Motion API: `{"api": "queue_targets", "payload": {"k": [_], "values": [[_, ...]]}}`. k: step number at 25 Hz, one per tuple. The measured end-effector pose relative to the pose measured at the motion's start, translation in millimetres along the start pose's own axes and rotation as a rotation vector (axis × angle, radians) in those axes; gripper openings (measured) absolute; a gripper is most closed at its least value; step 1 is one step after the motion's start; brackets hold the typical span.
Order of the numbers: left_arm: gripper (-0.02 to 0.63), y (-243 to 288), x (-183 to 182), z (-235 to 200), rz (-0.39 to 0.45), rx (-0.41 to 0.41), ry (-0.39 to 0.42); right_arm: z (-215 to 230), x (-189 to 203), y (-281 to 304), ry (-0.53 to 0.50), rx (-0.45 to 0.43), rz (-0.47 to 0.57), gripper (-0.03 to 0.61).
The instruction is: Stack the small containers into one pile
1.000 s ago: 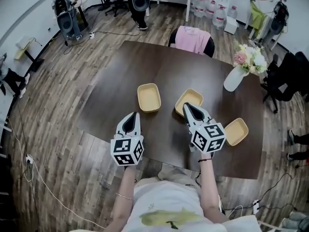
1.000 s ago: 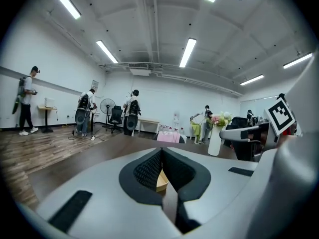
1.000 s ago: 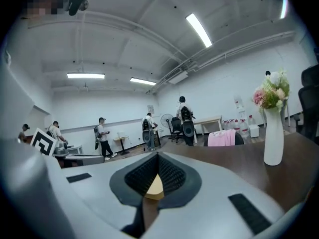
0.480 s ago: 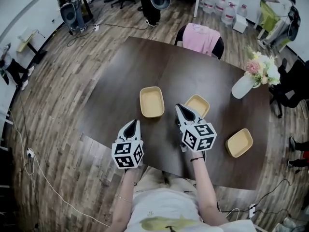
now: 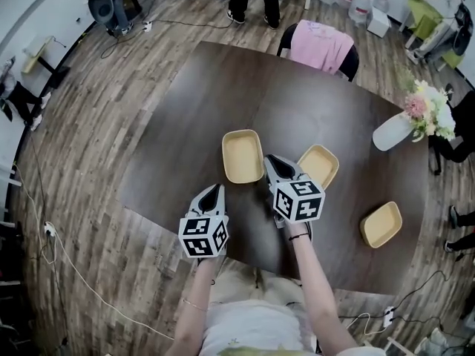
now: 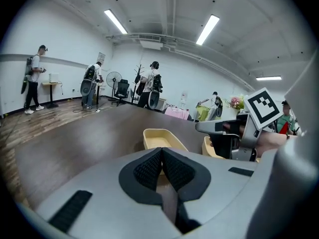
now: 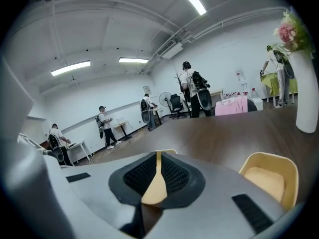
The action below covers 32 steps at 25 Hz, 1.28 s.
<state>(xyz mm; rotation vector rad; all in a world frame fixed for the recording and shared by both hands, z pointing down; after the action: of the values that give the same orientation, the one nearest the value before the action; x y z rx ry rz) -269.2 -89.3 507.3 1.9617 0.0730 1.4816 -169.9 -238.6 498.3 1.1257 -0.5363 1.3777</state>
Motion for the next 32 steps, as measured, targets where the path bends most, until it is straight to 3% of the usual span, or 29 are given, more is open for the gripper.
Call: {"api": "queue_targets", "payload": {"k": [5,8,15,23,27,32], "values": [[0.025,7,2,-4,-0.008,0.007,-0.019,7,11,19,0.008,0.021,-0.060,0.028],[0.025,9,3,-10,-0.014,0.002,-0.034,10,18,33,0.027,0.024,-0.098,0.126],[0.025,9,8,-19,-0.032,-0.006,-0.055,21,39,54,0.099,0.064,-0.158,0.189],[0.025,8,11,-19,-0.037,0.002,-0.060,33,61,63,0.214,0.129,-0.230,0.178],[0.025,8,7,-19,-0.031,0.009,-0.063,38,65,61,0.223,0.176,-0.260,0.048],[0.025,9,0,-19,-0.019,0.017,-0.057,39,64,57,0.221,0.209,-0.264,0.035]]}}
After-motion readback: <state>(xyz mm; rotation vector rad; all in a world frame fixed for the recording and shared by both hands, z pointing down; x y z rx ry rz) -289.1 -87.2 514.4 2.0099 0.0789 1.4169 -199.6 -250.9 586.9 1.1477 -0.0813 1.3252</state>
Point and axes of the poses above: the fingertips, and each gripper's own axes: y forward along the fingers, z to its right, x out of its underside, the point moved 4 cm from there along -y, backward along the fingers, and after that the axes turned 12 degrees about -x, right-handed, at the moved point
